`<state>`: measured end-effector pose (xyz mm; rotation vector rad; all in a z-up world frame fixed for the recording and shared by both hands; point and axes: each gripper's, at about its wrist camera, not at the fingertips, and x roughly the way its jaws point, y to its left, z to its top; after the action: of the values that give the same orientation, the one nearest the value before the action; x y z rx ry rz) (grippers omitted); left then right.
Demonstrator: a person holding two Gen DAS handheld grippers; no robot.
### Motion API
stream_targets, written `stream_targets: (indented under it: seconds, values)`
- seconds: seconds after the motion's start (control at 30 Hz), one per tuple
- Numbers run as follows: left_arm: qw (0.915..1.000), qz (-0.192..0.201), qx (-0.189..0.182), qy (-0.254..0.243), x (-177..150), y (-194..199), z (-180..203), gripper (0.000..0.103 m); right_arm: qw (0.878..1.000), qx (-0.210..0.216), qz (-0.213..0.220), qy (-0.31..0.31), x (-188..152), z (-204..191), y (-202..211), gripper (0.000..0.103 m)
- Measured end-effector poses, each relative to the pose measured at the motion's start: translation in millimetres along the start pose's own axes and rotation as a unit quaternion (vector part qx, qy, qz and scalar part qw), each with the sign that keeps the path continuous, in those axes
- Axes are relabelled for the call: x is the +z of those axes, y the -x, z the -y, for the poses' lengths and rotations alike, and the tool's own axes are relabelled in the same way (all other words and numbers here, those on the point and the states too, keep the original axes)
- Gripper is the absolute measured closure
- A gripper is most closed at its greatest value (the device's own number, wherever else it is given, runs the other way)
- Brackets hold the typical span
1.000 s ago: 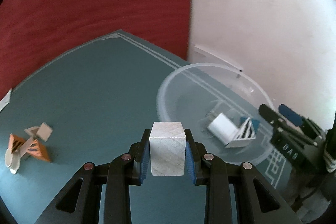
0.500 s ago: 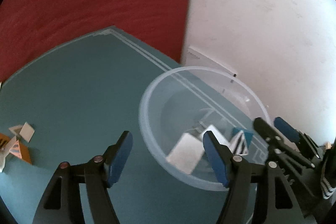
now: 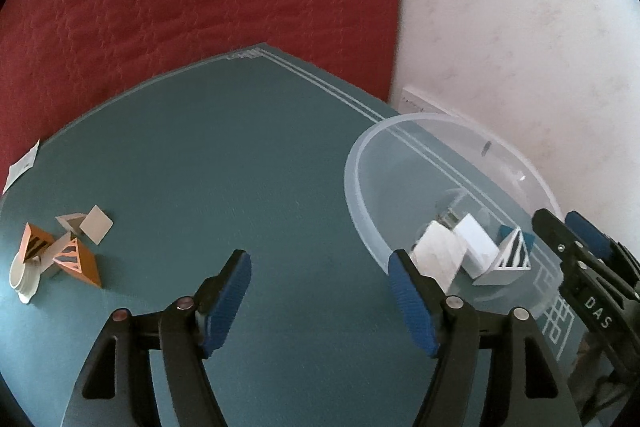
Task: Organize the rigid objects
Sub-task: 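Move both tools back toward the remaining blocks on the table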
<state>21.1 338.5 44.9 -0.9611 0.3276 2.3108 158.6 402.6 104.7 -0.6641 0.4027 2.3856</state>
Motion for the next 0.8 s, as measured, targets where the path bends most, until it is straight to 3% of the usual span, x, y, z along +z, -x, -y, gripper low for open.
stream_targets:
  seconds: [0.23, 0.47, 0.57, 0.8]
  values:
    - [0.9993, 0.003, -0.005, -0.036, -12, -3, 15, 0.022, 1.000, 0.005, 0.002, 0.002, -1, -3, 7, 0.043]
    - [0.9964, 0.035, 0.037, -0.067, -7, -12, 28, 0.008, 1.000, 0.005, 0.005, 0.001, -1, -5, 9, 0.043]
    - [0.9940, 0.051, 0.064, -0.073, -2, -19, 29, 0.007, 1.000, 0.004, 0.004, 0.001, 0, -6, 8, 0.043]
    - [0.9976, 0.035, 0.046, -0.036, 0, -12, 16, 0.007, 1.000, 0.004, 0.003, 0.003, 0, -7, 6, 0.043]
